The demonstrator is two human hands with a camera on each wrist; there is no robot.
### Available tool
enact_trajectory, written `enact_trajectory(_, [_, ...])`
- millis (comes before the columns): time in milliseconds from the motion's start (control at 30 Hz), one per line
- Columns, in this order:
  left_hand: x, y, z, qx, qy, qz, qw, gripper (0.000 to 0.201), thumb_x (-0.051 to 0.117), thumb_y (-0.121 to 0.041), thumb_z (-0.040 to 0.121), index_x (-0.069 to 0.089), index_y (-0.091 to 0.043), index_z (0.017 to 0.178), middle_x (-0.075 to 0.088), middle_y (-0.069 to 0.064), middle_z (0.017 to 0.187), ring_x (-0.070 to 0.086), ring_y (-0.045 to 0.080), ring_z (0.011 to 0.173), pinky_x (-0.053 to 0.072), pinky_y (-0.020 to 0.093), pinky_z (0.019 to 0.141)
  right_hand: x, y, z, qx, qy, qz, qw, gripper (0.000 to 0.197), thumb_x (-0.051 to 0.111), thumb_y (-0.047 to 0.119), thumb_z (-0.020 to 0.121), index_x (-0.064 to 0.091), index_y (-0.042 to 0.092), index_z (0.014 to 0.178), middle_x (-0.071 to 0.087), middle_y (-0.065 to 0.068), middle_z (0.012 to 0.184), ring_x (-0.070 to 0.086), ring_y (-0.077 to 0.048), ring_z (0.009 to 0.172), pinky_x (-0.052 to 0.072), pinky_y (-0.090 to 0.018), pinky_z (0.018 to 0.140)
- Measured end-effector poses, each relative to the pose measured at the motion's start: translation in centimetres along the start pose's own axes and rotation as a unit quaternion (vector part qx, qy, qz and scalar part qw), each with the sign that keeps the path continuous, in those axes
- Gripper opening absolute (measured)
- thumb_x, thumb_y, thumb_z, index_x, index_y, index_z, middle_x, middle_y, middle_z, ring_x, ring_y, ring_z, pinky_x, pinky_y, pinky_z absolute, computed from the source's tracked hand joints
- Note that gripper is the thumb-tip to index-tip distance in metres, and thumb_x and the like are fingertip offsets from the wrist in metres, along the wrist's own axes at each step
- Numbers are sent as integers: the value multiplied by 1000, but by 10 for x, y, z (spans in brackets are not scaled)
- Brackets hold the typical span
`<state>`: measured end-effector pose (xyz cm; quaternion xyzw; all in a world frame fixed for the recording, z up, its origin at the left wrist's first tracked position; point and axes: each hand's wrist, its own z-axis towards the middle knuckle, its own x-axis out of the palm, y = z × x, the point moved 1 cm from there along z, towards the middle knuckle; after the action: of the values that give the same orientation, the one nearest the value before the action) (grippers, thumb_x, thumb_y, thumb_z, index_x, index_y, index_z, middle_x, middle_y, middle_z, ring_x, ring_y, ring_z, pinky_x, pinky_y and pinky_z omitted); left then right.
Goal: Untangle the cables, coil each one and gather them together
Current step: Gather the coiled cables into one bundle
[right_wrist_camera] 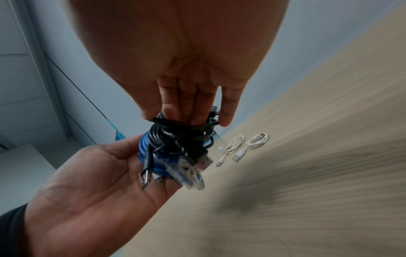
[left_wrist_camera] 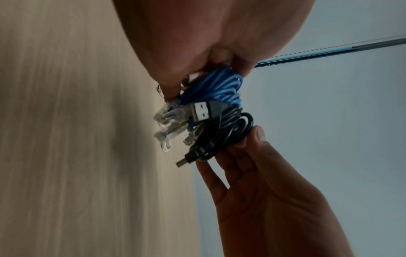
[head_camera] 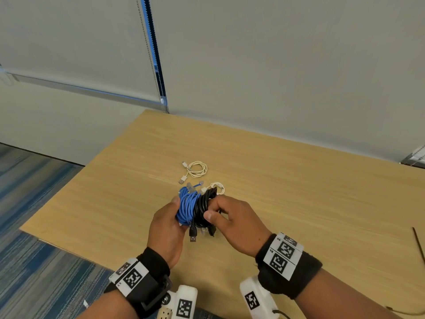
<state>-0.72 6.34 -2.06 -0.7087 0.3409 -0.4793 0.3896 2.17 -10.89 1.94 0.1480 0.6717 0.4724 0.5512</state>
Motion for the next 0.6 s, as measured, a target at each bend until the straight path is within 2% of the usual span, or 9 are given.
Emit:
enact_trajectory(67, [2, -3, 2, 16, -5, 10, 1000, 36, 41, -21, 108, 74, -5, 107, 72, 19, 100, 69, 25, 90, 54, 38, 77, 0, 1, -1, 2, -9, 8, 1000, 16, 59, 32, 97, 60, 20, 87, 65, 5, 88, 60, -17, 83, 50, -43, 79])
enact_trajectory(233, [4, -5, 4, 28, -19, 9, 999, 32, 51, -25, 103, 79, -10, 96, 75, 15, 94, 71, 21, 83, 57, 31, 70, 0, 3, -3, 12, -20, 27, 999, 16, 60, 32, 96, 60, 20, 86, 66, 4, 86, 61, -18, 82, 50, -44, 78])
enact_trajectory(333, [6, -4, 5, 18, -35, -7, 999, 34, 60, -30, 96, 75, -1, 103, 74, 13, 90, 68, 21, 77, 53, 30, 61, 1, 4, -2, 20, -24, 32, 999, 16, 60, 32, 95, 60, 20, 86, 66, 3, 85, 60, -17, 80, 51, -43, 77])
enact_trajectory(467, [10, -4, 6, 17, -61, -47, 997, 41, 68, -28, 91, 69, 9, 109, 71, 16, 94, 64, 25, 84, 49, 34, 70, 1, 4, -2, 29, -28, 39, 998, 15, 60, 32, 95, 59, 22, 85, 65, 5, 83, 60, -17, 80, 51, -43, 77])
enact_trajectory(533, [11, -6, 7, 24, -68, -47, 996, 49, 69, -29, 89, 64, 14, 113, 68, 16, 92, 60, 25, 79, 46, 33, 61, 0, 5, -2, 29, -32, 42, 998, 14, 60, 32, 95, 58, 23, 84, 64, 6, 83, 60, -17, 81, 52, -43, 78])
enact_trajectory(600, [12, -9, 9, 27, -75, -42, 996, 48, 68, -25, 92, 60, 16, 117, 66, 18, 94, 60, 25, 76, 45, 32, 55, -1, 6, -3, 28, -38, 45, 998, 13, 60, 31, 95, 58, 24, 84, 63, 8, 82, 59, -16, 79, 51, -43, 77])
